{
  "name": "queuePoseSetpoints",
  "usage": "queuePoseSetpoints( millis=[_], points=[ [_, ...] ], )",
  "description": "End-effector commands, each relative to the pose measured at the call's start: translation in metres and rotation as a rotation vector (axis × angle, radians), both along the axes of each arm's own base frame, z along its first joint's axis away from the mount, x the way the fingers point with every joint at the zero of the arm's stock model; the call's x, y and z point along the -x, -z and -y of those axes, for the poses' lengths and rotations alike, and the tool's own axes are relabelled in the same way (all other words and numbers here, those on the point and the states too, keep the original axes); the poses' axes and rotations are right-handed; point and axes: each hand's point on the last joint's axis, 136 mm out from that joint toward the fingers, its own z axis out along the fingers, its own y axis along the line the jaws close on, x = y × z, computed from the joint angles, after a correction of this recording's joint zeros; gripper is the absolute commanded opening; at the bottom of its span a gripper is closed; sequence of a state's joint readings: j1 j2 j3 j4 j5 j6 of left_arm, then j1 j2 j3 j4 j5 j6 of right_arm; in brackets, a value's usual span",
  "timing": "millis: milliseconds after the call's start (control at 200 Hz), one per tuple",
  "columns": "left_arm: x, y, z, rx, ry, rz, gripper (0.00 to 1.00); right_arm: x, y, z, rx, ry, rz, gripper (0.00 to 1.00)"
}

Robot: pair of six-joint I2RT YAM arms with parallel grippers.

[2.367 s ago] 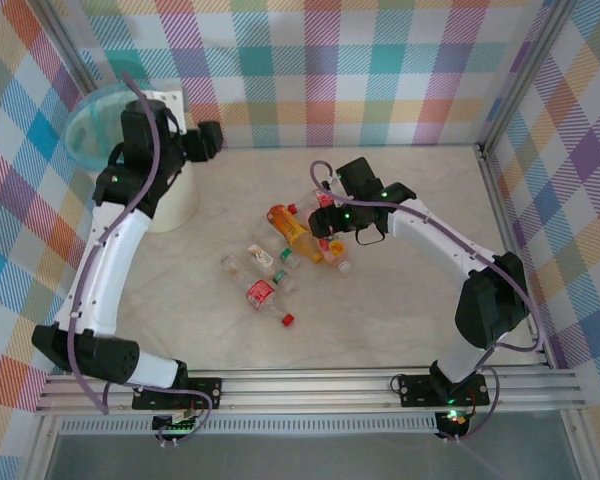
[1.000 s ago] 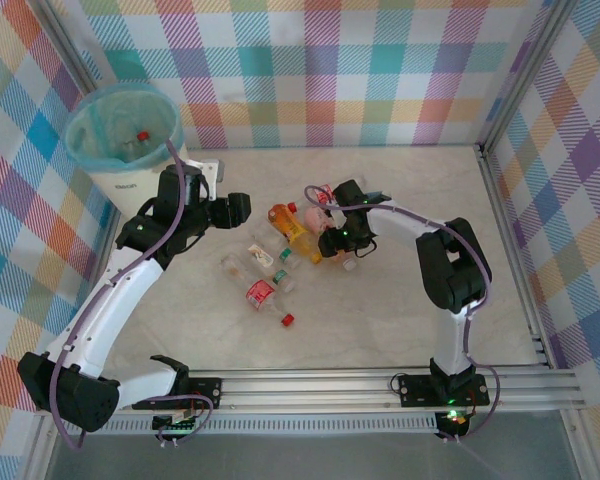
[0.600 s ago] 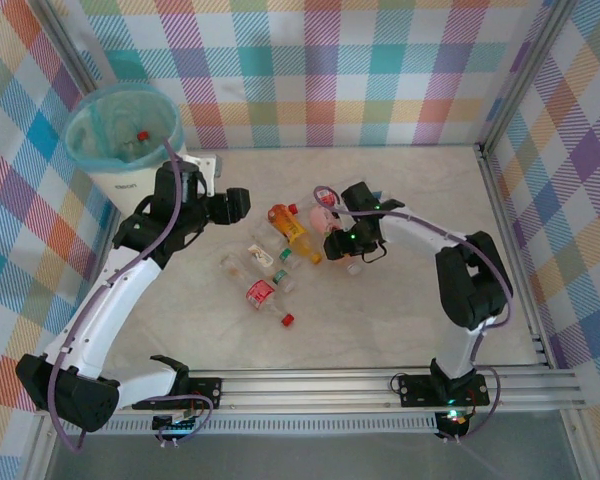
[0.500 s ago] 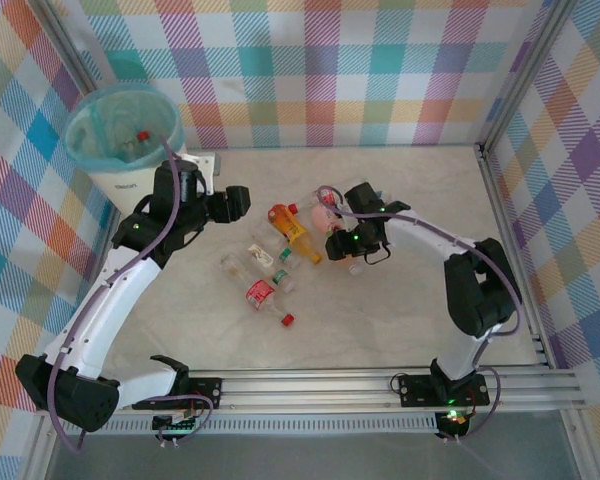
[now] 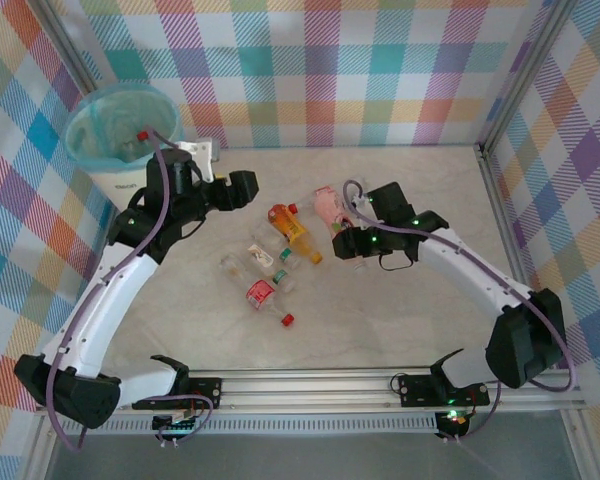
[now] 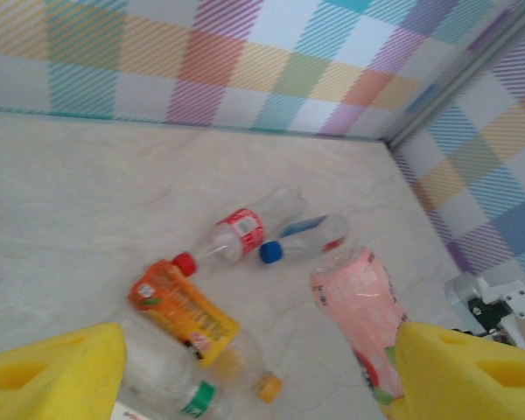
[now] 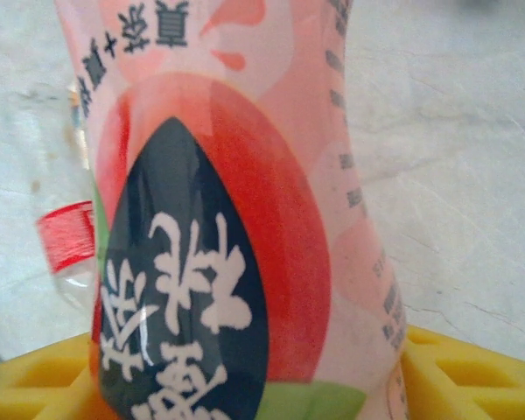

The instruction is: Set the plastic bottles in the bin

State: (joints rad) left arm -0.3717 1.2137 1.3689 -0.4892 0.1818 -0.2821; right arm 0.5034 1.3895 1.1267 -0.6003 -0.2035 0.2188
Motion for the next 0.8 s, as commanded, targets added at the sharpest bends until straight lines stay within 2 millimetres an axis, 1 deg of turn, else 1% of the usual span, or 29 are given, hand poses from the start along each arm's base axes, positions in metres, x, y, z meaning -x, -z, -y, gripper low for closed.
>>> queuePoseSetpoints(
  millis=[0, 45, 70, 130, 150, 200, 330, 340, 360, 450, 570, 685, 795],
  points=[
    [-0.001, -0.013, 0.026, 0.129, 0.087, -0.023, 0.82, 0.006, -0.029, -0.016, -0.123, -0.046, 0.019, 0.56],
    [-0.001, -0.014, 0.033, 0.164, 0.113, -0.033, 0.85, 0.007, -0.039, -0.021, -0.163, -0.065, 0.038, 0.56],
    [0.0, -0.013, 0.036, 0.181, 0.128, -0.039, 0.92, 0.008, -0.044, -0.025, -0.188, -0.077, 0.049, 0.56],
    [0.0, -0.013, 0.041, 0.214, 0.146, -0.045, 0.95, 0.01, -0.057, -0.033, -0.244, -0.113, 0.072, 0.56],
    [-0.001, -0.012, 0.042, 0.22, 0.147, -0.046, 0.98, 0.011, -0.061, -0.035, -0.259, -0.122, 0.079, 0.56],
    [-0.001, -0.011, 0.044, 0.235, 0.149, -0.047, 1.0, 0.012, -0.071, -0.041, -0.303, -0.141, 0.094, 0.55],
    [-0.001, -0.006, 0.051, 0.273, 0.171, -0.076, 1.0, 0.012, -0.095, -0.055, -0.397, -0.189, 0.141, 0.55],
    [-0.003, -0.012, 0.052, 0.283, 0.176, -0.053, 1.0, 0.013, -0.097, -0.056, -0.403, -0.193, 0.143, 0.55],
    [-0.003, -0.013, 0.053, 0.292, 0.184, -0.048, 1.0, 0.012, -0.099, -0.058, -0.413, -0.198, 0.148, 0.55],
    [-0.003, -0.012, 0.058, 0.309, 0.203, -0.056, 1.0, 0.014, -0.111, -0.066, -0.457, -0.227, 0.171, 0.55],
    [-0.003, -0.004, 0.064, 0.322, 0.217, -0.086, 1.0, 0.019, -0.121, -0.076, -0.487, -0.265, 0.187, 0.55],
    [0.002, 0.0, 0.08, 0.342, 0.279, -0.109, 0.98, 0.027, -0.126, -0.086, -0.511, -0.312, 0.19, 0.55],
    [0.005, 0.005, 0.094, 0.334, 0.322, -0.133, 0.96, 0.034, -0.126, -0.094, -0.519, -0.341, 0.181, 0.56]
  ],
)
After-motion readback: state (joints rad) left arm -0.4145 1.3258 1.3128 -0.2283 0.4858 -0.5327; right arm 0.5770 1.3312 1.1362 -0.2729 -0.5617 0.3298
